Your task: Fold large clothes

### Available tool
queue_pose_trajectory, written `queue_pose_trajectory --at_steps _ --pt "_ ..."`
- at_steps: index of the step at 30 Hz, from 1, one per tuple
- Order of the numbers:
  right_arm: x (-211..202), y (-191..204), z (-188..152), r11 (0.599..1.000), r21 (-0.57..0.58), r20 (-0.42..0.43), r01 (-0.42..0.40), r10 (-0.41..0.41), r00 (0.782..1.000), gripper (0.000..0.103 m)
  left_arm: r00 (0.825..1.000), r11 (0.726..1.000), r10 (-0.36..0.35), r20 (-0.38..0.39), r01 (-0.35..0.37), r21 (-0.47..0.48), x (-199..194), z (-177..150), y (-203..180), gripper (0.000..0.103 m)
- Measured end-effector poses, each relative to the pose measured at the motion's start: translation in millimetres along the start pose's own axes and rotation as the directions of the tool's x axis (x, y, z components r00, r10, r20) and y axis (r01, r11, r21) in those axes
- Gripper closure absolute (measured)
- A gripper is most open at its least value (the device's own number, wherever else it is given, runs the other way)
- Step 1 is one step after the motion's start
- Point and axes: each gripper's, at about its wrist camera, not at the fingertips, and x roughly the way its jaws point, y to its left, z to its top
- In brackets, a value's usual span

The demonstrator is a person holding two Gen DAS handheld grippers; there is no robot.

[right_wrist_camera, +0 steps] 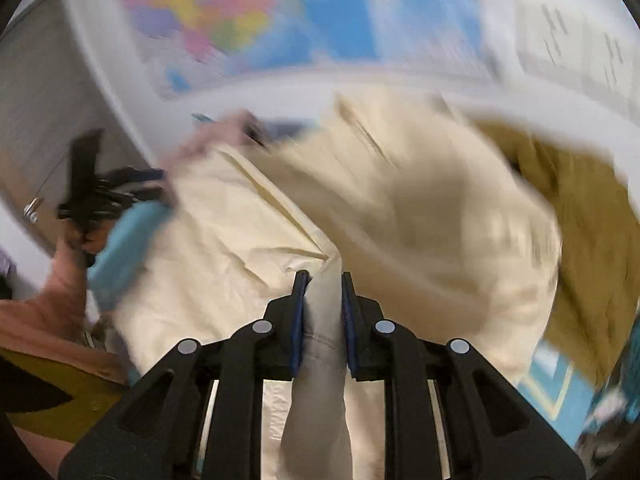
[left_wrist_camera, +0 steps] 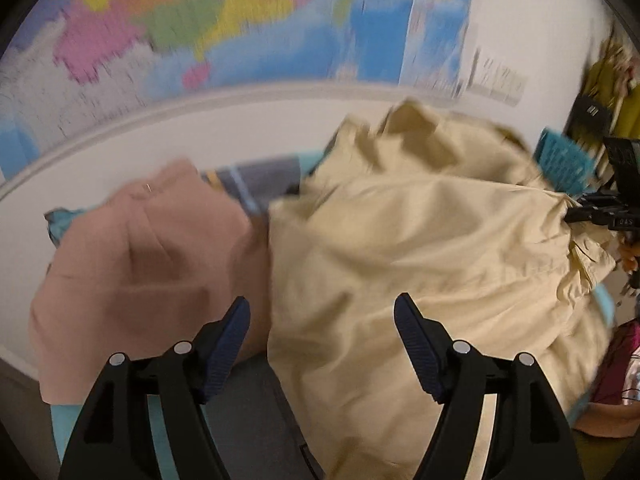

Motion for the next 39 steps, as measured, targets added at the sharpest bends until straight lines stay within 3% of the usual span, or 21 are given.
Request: queue_pose_trajectory --at_steps 3,5,6,7,8,10,13,14,16,19,21,23,25,26,27,29,31,33,35,39 --pt "28.1 -19.5 -21.2 0.998 0.056 -0.051 0.016 -0.013 0.999 0.080 0.997 1.000 0.030 -0.064 -0.030 0.008 28.2 -0.4 -3.3 0.031" --pt "28.7 -23.9 -27.8 0.997 0.068 -0.038 -0.033 0.036 0.999 0.074 0.995 0.999 0.040 -0.087 -0.039 0.011 37.4 2.0 -3.7 0.031" --pt "24.5 -22.3 -31.2 0.996 0.069 -0.022 -0.051 0.053 0.998 0.062 0.995 0.999 0.046 -0.087 -0.045 0.009 38.8 5.8 -3.0 0.031" --pt "18.5 -18.1 -33.7 0.997 0.064 0.001 -0.044 0.044 0.999 0.042 0.995 0.998 0.059 -0.086 -0.058 0.011 40.7 11.0 -2.2 0.031" --pt "16.3 -16.8 -36.7 0.997 0.059 0.010 -0.040 0.039 0.999 0.037 0.995 0.998 0.066 -0.077 -0.065 0.017 40.6 14.4 -2.4 0.031" --pt "19.8 -16.8 -43.5 0.998 0.043 0.002 -0.052 0.052 0.999 0.038 0.995 0.996 0.085 -0.058 -0.083 0.029 42.5 24.3 -3.7 0.030" --pt "20.8 -16.4 -41.0 0.998 0.021 -0.015 -0.055 0.056 0.998 0.069 0.992 0.995 0.101 -0.074 -0.099 0.033 56.7 35.0 -6.0 0.030" --pt "19.3 -14.7 -37.6 1.000 -0.002 -0.013 -0.024 0.024 1.000 0.086 0.991 0.993 0.112 -0.074 -0.110 0.034 59.4 36.9 -7.2 0.031" --pt "7.0 -14.6 -27.7 1.000 -0.023 0.037 0.009 -0.009 0.999 0.089 0.989 0.991 0.133 -0.065 -0.132 0.025 62.7 41.2 -9.4 0.032" --pt "-28.4 -25.8 -14.1 0.995 -0.033 0.153 0.094 -0.088 0.984 0.089 0.989 0.989 0.148 -0.016 -0.148 0.005 55.9 44.3 -11.5 0.032" --pt "-27.4 -29.2 -10.0 0.991 -0.046 0.147 0.127 -0.119 0.982 0.089 0.985 0.985 0.173 0.003 -0.173 0.024 54.9 43.3 -15.3 0.029" --pt "-9.1 -35.2 -10.3 0.991 -0.045 0.082 0.123 -0.119 0.990 0.087 0.985 0.985 0.172 -0.023 -0.171 0.032 61.5 39.6 -16.9 0.029" --pt "13.2 -41.6 -14.2 0.985 -0.051 -0.007 0.163 -0.164 0.987 0.072 0.981 0.983 0.183 -0.062 -0.182 0.030 71.3 31.8 -15.4 0.029" --pt "18.4 -44.1 -14.8 0.985 -0.050 -0.039 0.165 -0.167 0.985 0.070 0.980 0.983 0.184 -0.073 -0.183 0.028 73.9 28.3 -14.5 0.029" --pt "16.6 -43.7 -13.1 0.985 -0.051 -0.038 0.167 -0.169 0.985 0.067 0.980 0.983 0.181 -0.082 -0.179 0.027 75.3 23.5 -13.8 0.029" --pt "-2.9 -34.8 -3.3 0.982 -0.062 0.021 0.176 -0.175 0.984 0.051 0.980 0.984 0.178 -0.085 -0.175 0.031 75.1 14.2 -14.7 0.029" --pt "-29.4 -14.0 12.7 0.987 -0.104 0.135 0.121 -0.107 0.985 0.037 0.984 0.987 0.160 -0.081 -0.158 0.034 71.4 7.6 -15.9 0.029" --pt "-37.6 7.7 31.1 0.990 -0.137 0.190 0.018 0.008 0.982 0.036 0.987 0.990 0.140 -0.080 -0.138 0.027 68.8 3.5 -16.8 0.029" --pt "-19.8 34.9 52.3 0.978 -0.191 0.168 -0.083 0.116 0.979 0.036 0.992 0.995 0.098 -0.077 -0.097 0.007 66.8 -0.7 -15.4 0.029" --pt "60.9 94.1 97.3 0.941 -0.296 0.040 -0.162 0.182 0.983 0.038 0.995 0.997 0.070 -0.067 -0.071 -0.021 66.9 -5.7 -12.2 0.028"
